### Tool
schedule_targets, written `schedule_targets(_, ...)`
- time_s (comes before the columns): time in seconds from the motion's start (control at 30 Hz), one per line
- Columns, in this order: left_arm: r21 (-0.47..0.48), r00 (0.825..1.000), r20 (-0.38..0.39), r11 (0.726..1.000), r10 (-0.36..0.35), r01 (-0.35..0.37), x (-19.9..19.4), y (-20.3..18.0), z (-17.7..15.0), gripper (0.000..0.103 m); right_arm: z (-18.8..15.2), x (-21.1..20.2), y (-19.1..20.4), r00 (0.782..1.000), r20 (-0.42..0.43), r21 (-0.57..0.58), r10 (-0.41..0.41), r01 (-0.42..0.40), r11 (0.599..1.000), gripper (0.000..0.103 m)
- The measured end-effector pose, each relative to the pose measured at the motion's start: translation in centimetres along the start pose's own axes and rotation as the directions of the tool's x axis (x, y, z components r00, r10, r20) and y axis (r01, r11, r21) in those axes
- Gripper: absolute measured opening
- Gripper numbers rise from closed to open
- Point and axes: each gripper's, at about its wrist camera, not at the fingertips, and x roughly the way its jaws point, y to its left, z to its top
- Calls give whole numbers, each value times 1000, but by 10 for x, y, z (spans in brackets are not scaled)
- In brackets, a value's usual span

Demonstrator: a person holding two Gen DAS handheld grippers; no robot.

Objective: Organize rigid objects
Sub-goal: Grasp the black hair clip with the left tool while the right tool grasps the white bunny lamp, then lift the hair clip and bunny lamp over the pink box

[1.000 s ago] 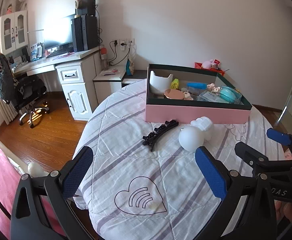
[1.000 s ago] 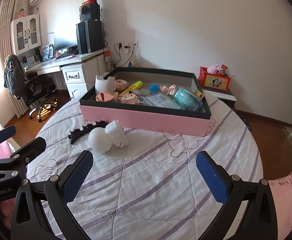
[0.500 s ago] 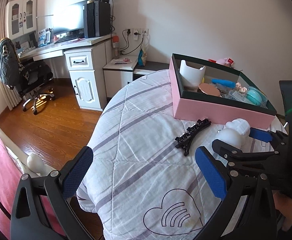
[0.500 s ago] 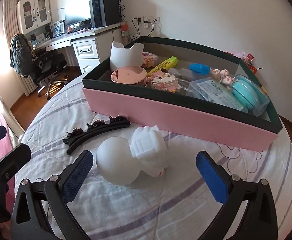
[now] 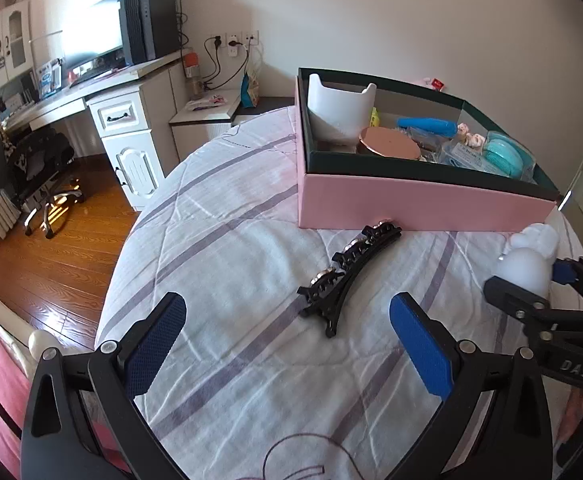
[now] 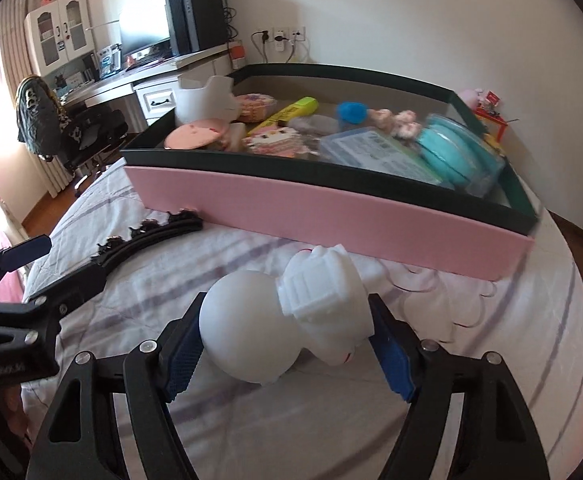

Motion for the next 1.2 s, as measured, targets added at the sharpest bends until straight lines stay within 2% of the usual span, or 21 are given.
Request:
schedule_targets(0.17, 68, 995, -97, 998, -6, 13, 29, -17, 12, 103, -12, -13, -35, 1000, 11, 68, -20, 19, 998, 76)
schedule_targets(0.27, 96, 996, -87, 995, -27, 35, 32, -25, 18, 100, -14, -12, -44, 1000, 9, 94, 8, -9, 996, 76)
schedule_targets(0.33, 116, 995, -89, 991, -52, 62, 33, -31, 20, 81, -15, -10, -45, 1000, 10, 100, 13, -14, 995, 76)
schedule_targets(0.37, 125, 995, -82, 990, -57, 67, 32, -34, 20, 78, -13, -10, -43, 1000, 10, 97, 10, -11, 995, 76)
schedule_targets(0.43, 147, 995, -74, 986, -74, 84, 30, -39, 21, 53, -12, -10, -42, 1000, 11, 92, 12, -13, 996, 76)
schedule_targets(0.47, 155, 995, -68, 984, -75, 85, 30, -42, 21, 45, -13, -10, -40, 1000, 11, 92, 12, -13, 996, 77)
schedule_targets(0.57, 167, 995, -61, 982, -77, 86, 25, -46, 19, 37, -14, -11, -41, 1000, 19, 98, 15, -17, 995, 76)
schedule_targets(0.63, 149, 993, -57, 983, -102, 110, 20, -46, 16, 20, -17, -15, -42, 999, 32, 102, 16, -20, 995, 75)
schedule_targets(0.73, 141, 996, -46, 987, -76, 82, 13, -49, 10, 19, -19, -20, -42, 999, 43, 99, 6, -10, 995, 75)
schedule_targets(1.03, 82, 992, -20, 989, -124, 125, -18, -52, -17, 19, -37, -39, -36, 998, 67, 76, -2, -4, 997, 74)
schedule_targets(1.2, 74, 991, 64, 991, -120, 115, -56, -57, -19, 19, -42, -64, -30, 991, 130, 78, -18, 8, 997, 74)
